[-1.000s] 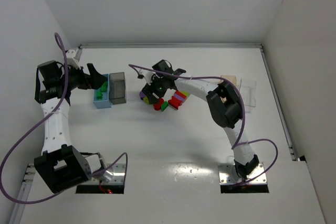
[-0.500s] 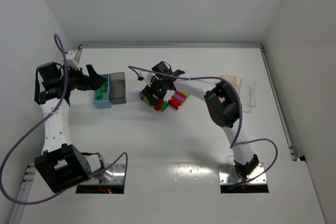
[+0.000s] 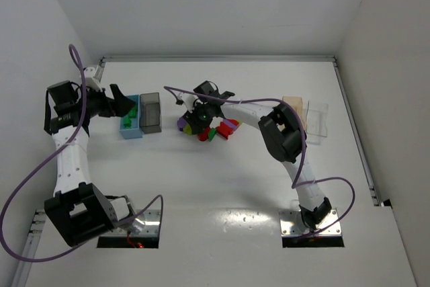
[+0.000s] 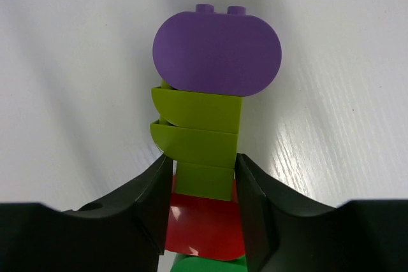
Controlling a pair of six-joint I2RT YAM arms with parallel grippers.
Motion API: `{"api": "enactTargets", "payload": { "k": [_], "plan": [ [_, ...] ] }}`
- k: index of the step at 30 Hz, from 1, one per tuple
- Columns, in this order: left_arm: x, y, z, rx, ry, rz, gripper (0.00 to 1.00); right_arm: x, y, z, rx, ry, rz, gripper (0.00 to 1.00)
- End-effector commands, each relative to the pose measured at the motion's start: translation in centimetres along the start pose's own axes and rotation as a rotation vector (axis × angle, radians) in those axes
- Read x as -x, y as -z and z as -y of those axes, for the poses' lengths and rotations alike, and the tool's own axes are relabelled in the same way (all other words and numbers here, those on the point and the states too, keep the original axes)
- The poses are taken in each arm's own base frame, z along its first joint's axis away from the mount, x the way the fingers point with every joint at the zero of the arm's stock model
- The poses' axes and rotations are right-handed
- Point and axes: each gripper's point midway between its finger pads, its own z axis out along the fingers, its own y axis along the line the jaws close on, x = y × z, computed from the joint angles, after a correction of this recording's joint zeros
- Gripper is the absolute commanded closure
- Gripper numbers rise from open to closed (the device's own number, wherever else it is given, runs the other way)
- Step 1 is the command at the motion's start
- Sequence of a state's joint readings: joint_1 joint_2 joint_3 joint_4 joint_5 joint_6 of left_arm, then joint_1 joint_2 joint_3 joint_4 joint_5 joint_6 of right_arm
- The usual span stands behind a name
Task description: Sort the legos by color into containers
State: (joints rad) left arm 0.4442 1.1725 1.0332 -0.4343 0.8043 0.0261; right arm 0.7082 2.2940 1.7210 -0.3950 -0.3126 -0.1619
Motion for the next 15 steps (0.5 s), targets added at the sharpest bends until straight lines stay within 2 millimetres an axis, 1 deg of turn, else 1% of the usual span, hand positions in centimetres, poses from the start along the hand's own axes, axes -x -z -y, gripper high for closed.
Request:
{"api": "enactTargets", "payload": {
  "k": [1, 2, 3, 5, 6, 8, 9, 10, 11, 12, 13, 14, 15],
  "plan": [
    [-0.2, 0.1, 0.0, -0.018, -0.027, 0.013, 0.0, 1.6, 0.1, 1.0, -0.031, 0.007, 0.042, 0.58],
    [-0.5, 0.2, 0.3, -0.028, -0.025, 0.012, 0.0, 1.8, 0.0, 1.1, -0.033, 0.01, 0.05, 0.63],
    [-0.3, 0.4, 0.5, -0.028, -0.043, 0.019, 0.0, 1.3, -0.1, 1.0, -0.03, 0.006, 0.041, 0.71],
    [-1.1, 0.3, 0.8, -0.041, -0.032, 0.011, 0.0, 1.1, 0.1, 0.9, -0.029, 0.015, 0.037, 0.77],
    [-0.9, 0.5, 1.1, -0.051, -0.039, 0.018, 0.0, 1.4, 0.6, 0.8, -0.03, 0.017, 0.041, 0.82],
    [-1.9, 0.3, 1.4, -0.073, -0.021, 0.005, 0.0, 0.9, 1.0, 0.5, -0.028, 0.023, 0.031, 0.84],
    [-1.6, 0.5, 1.7, -0.081, -0.039, 0.014, 0.0, 0.5, 1.4, 0.4, -0.024, 0.034, 0.02, 0.87],
    [-2.2, 0.4, 2.0, -0.102, -0.028, 0.007, 0.0, 1.2, 2.4, 0.3, -0.03, 0.051, 0.037, 0.89],
    [-2.3, 0.6, 2.1, -0.102, -0.03, 0.009, 0.0, 0.3, 2.6, -0.1, -0.024, 0.045, 0.02, 0.9],
    [-3.0, 0.5, 2.3, -0.117, -0.016, -0.001, 0.0, 0.1, 3.0, -0.1, -0.035, 0.057, 0.022, 0.92],
    [-3.0, 0.6, 2.5, -0.117, -0.016, -0.001, 0.0, -1.1, 3.1, -0.6, -0.027, 0.049, -0.001, 0.92],
    [-3.4, 0.7, 3.1, -0.143, -0.012, 0.0, 0.0, -0.3, 4.2, -0.7, -0.037, 0.059, 0.027, 0.92],
    [-4.3, 0.7, 3.3, -0.159, 0.004, -0.017, 0.0, -0.3, 4.7, -0.9, -0.04, 0.062, 0.036, 0.92]
  ]
}}
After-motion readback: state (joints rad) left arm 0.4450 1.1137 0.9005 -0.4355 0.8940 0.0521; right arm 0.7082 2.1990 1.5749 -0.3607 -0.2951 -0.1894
